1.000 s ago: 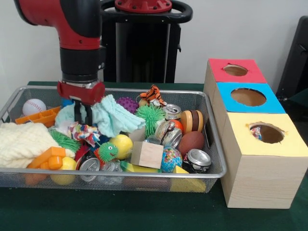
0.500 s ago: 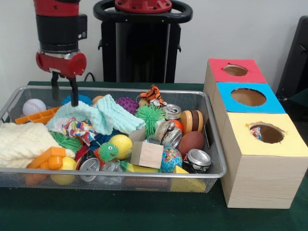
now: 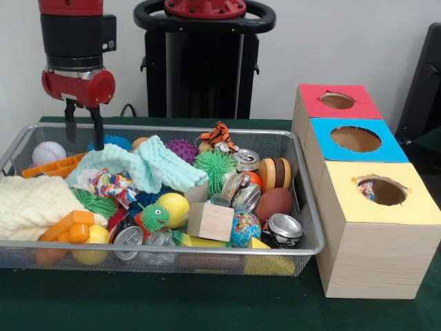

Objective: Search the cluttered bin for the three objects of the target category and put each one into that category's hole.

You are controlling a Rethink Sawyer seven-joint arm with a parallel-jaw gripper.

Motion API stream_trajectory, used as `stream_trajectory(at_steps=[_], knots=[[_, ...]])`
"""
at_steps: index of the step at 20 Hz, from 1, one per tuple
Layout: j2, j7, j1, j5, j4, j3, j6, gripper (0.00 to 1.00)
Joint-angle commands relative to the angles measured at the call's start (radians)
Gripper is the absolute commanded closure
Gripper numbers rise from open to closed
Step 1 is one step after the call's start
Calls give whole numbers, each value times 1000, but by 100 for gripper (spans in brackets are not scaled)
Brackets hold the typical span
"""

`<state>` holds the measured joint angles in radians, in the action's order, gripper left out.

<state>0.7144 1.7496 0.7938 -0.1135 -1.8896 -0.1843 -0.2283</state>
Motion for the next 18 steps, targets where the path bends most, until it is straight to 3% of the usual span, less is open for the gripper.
stream_trajectory(at_steps=[1, 7, 18], knots=[[-95, 36, 12, -37, 39, -109, 9, 0], [-130, 67, 3, -41, 27, -116, 70, 0], [-232, 51, 28, -65, 102, -150, 153, 0]])
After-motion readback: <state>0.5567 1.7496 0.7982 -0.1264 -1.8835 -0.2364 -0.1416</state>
